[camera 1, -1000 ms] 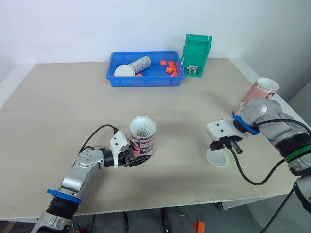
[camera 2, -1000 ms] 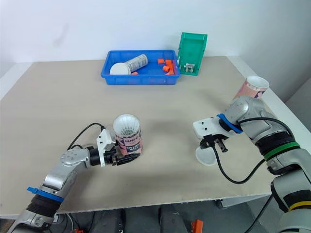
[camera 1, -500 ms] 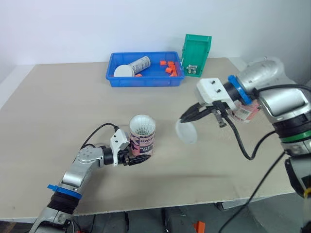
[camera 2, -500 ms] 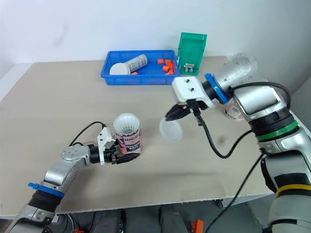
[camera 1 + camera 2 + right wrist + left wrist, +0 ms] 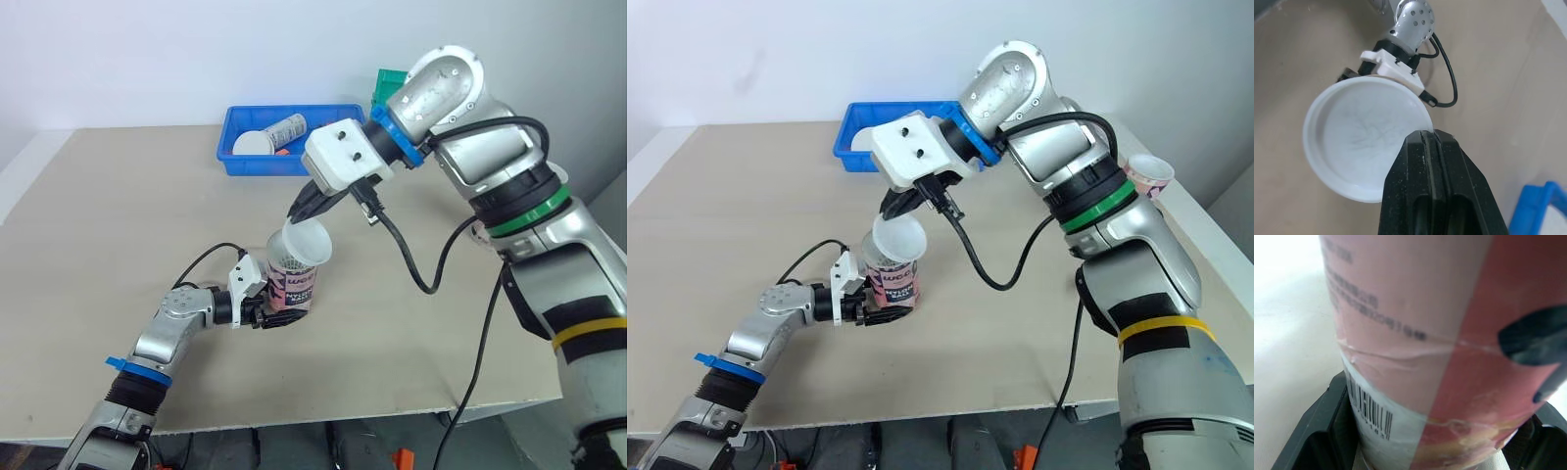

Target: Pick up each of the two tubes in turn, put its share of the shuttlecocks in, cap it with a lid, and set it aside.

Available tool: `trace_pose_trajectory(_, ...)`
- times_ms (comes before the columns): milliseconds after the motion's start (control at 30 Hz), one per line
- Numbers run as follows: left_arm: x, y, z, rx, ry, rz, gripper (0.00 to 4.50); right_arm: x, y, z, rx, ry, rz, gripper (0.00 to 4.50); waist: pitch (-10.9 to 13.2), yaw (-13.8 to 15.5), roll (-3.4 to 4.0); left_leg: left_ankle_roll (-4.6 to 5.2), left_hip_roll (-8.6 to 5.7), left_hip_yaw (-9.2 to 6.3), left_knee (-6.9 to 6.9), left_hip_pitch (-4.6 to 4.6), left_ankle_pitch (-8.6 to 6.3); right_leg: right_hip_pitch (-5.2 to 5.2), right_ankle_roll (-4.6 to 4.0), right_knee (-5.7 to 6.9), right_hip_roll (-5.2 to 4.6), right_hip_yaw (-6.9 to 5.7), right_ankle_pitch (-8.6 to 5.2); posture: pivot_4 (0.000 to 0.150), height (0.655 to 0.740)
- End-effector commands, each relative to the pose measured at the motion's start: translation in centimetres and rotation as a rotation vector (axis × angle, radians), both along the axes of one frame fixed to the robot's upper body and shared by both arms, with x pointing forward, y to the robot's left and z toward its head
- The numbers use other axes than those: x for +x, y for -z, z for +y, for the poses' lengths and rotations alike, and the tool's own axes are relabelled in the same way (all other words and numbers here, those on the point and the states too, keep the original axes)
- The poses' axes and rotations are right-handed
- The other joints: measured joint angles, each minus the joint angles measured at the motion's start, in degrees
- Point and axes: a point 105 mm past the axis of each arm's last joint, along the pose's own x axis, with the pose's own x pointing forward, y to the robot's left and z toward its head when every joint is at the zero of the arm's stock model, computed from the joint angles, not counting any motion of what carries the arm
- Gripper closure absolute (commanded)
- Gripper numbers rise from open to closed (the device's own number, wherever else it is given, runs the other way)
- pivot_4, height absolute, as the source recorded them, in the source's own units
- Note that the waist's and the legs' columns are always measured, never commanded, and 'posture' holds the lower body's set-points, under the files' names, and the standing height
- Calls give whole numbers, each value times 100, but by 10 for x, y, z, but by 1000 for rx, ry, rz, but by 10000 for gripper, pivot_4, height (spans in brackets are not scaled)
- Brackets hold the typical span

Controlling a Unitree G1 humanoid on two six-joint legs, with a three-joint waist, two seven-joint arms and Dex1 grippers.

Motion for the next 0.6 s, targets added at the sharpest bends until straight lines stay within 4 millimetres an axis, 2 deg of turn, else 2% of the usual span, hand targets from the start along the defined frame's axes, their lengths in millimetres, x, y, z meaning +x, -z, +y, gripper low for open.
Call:
trace_pose_trajectory(33, -16, 49, 5, 169, 25, 128, 11794, -3, -8, 0, -40, -49, -57, 44119, -3, 0, -5, -1, 0, -1, -2, 0, -1, 1, -1, 0, 0, -1, -4, 1500, 7037)
trace_pose_trajectory(367, -15, 48, 8, 171, 21, 127, 11794, -13, -15, 4, -18, -106, -68, 44119, -3, 4, -4, 0, 0, -12, -8, -20, -9, 2, 3, 0, 2, -9, -22, 1500, 7037)
trace_pose_trajectory(467, -14, 48, 8, 170, 20, 127, 11794, -12, -21, 6, 0, -105, -80, 44119, -3, 4, -4, 0, 0, -14, -8, -19, -9, 2, 3, 0, 3, -10, -22, 1500, 7037)
trace_pose_trajectory(600, -12, 47, 9, 169, 13, 124, 11794, -12, -21, 5, -6, -116, -87, 44119, -3, 4, -4, 0, 0, -17, -8, -19, -9, 2, 1, 0, 2, -13, -22, 1500, 7037)
